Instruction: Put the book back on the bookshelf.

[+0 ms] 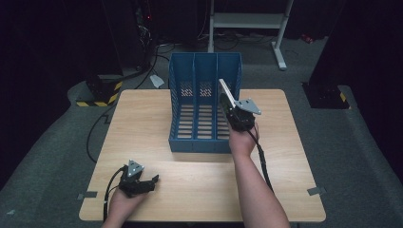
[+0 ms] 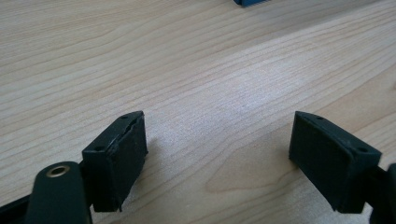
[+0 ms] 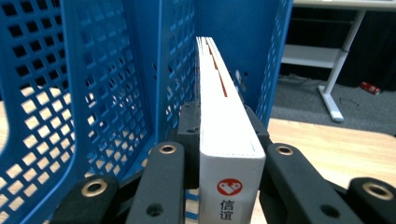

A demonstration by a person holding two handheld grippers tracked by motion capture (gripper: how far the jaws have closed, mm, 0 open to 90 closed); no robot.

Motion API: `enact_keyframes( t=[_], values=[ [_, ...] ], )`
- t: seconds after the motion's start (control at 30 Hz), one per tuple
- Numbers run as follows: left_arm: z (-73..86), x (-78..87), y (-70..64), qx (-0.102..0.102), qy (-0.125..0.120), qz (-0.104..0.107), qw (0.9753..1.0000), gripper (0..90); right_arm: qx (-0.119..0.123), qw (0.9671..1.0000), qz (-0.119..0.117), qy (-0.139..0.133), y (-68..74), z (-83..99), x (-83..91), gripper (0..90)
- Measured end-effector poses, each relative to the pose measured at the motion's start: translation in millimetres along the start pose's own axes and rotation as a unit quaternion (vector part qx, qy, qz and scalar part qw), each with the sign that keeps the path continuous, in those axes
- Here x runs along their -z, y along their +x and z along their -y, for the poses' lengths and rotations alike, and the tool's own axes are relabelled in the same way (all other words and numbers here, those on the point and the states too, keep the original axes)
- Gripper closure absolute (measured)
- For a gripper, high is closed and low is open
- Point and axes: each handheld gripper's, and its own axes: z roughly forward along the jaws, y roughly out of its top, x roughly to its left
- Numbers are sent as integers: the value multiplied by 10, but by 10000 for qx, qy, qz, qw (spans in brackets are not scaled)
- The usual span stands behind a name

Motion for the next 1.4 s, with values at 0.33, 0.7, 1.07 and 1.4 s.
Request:
enact_keyframes(
  t=[0.33,0.7,1.07,1.4],
  values=[
    [-1,0,-1,-4,1,3,10000,195,72,9999,62,133,15,81,-129,757],
    [-1,-1,-2,0,0,1,10000,196,138,9993,78,334,26,133,-185,756],
    [-1,0,-1,3,1,-3,10000,196,184,9984,53,523,45,166,-208,754],
    [-1,-1,-2,4,0,-3,10000,196,198,9979,29,616,43,173,-181,751]
  ],
)
